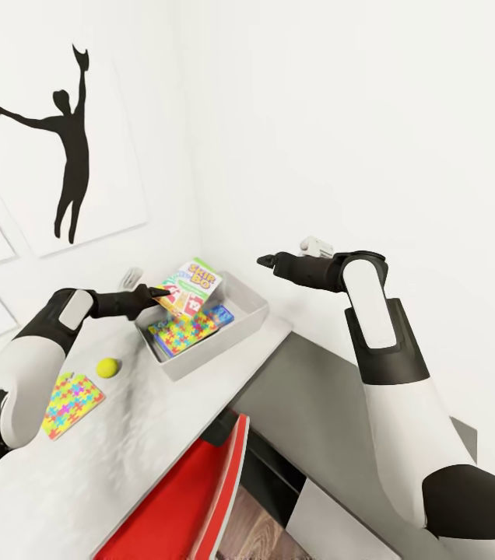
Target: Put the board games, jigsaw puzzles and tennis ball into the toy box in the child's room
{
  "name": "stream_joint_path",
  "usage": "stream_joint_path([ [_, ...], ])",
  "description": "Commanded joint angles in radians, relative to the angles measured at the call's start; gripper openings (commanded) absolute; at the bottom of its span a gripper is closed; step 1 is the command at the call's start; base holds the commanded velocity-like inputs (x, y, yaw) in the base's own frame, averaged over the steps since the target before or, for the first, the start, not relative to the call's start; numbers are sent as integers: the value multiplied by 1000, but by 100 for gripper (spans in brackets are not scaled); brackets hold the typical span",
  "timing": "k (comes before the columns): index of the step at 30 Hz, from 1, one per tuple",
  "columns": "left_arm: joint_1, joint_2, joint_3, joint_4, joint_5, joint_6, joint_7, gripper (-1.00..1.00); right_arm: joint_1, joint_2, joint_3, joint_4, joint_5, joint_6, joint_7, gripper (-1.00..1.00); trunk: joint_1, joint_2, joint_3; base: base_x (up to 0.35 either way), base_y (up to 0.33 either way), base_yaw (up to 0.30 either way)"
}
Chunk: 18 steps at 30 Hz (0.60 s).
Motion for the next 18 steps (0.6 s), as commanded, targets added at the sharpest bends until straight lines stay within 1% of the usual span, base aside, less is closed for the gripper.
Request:
stream_joint_path([
  [1,-2,0,6,0,-7,6,-15,-100,-1,0,0,-1,-10,2,-10,100,0,-2,-4,0,0,0],
  [3,-6,6,7,1,-5,7,-26,-100,-1,0,0,-2,-10,2,-10,100,0,-2,-7,0,0,0],
  [5,-8,17,13,5,-4,7,-34,-100,-1,0,0,-2,-10,2,-10,100,0,-2,-10,0,0,0],
  [6,-8,20,24,7,-3,8,-42,-100,-1,0,0,-2,-10,2,-10,100,0,-2,-12,0,0,0],
  [8,-9,24,64,10,-4,14,-71,-100,-1,0,0,-2,-10,3,-10,100,0,-2,-15,0,0,0],
  [9,-9,24,76,12,-4,17,-81,-100,-1,0,0,-2,-10,2,-10,100,0,-2,-17,0,0,0],
  [10,-9,25,96,17,-4,30,-99,-100,-1,0,0,-3,-10,2,-10,100,0,-2,-18,0,0,0],
  [12,-9,27,121,30,-5,66,-128,-100,-1,1,1,-4,-10,1,-10,100,0,-2,-22,0,0,0],
  [14,-9,28,132,37,-5,89,-141,-100,-1,1,2,-4,-10,0,-10,100,0,-2,-25,0,0,0],
  [18,-9,29,143,50,-4,107,-148,-100,-1,2,18,-4,-10,0,-10,100,0,-2,-31,0,0,0],
])
